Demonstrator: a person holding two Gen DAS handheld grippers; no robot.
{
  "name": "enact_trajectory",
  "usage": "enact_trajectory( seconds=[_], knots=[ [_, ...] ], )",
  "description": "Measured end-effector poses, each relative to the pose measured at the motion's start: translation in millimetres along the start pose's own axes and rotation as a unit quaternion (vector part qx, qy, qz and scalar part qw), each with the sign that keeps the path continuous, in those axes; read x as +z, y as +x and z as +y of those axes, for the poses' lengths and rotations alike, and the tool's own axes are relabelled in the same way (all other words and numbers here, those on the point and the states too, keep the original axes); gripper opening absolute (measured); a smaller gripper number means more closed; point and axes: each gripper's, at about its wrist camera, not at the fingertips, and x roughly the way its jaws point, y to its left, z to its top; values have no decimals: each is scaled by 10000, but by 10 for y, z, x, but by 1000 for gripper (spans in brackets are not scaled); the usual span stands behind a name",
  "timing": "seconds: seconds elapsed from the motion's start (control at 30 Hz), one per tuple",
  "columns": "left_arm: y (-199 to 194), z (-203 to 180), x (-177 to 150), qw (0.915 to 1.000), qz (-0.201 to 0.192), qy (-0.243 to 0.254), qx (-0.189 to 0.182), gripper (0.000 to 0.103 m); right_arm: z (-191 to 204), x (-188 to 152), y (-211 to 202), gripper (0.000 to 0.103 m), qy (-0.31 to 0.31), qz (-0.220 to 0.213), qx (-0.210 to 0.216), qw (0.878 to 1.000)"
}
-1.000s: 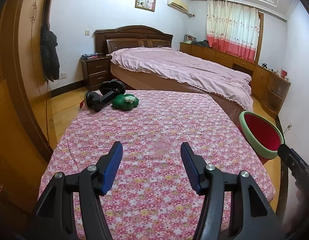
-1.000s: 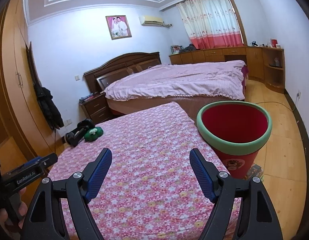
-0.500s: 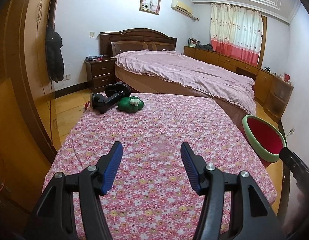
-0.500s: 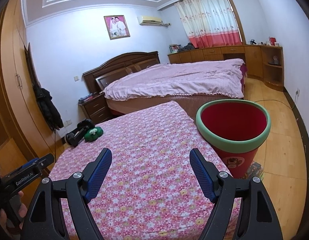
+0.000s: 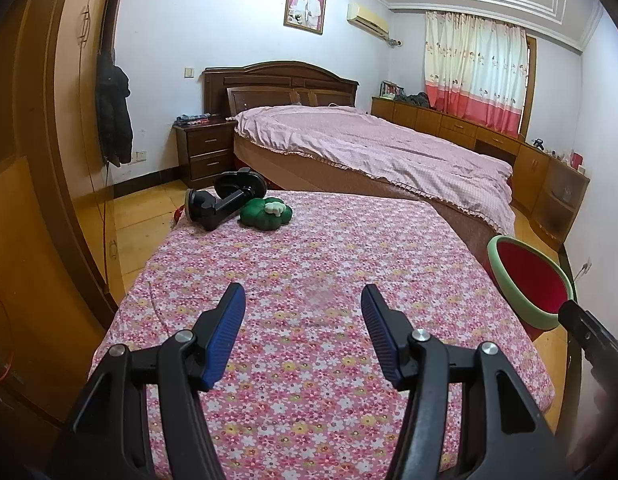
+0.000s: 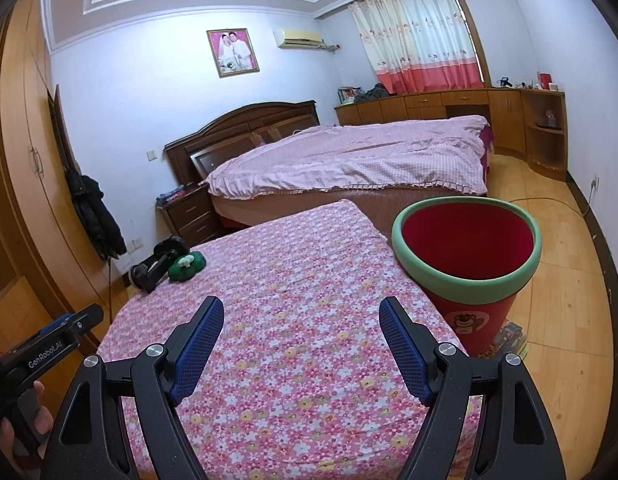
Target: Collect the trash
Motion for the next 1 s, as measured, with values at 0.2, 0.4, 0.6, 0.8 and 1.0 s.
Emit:
enact_trajectory(
  seconds=[0.2, 0.4, 0.6, 0.8, 1.0],
  knots=[
    [1, 9, 8, 10000, 0, -14, 11, 60, 2, 0, 0, 81, -4, 1, 3, 10000],
    [0, 14, 5, 10000, 2, -11, 15, 60, 6, -4, 2, 81, -1, 2, -2, 10000],
    [0, 15, 6, 10000, 0, -16, 16, 60, 6, -9, 1, 81, -3, 3, 2, 10000],
    [-2, 14, 6, 10000, -5, -15, 19, 60, 6, -9, 0, 81, -1, 3, 2, 10000],
    [-5, 23, 3, 10000, -11, -23, 17, 60, 6, -8, 1, 81, 0, 5, 3, 10000]
  ],
)
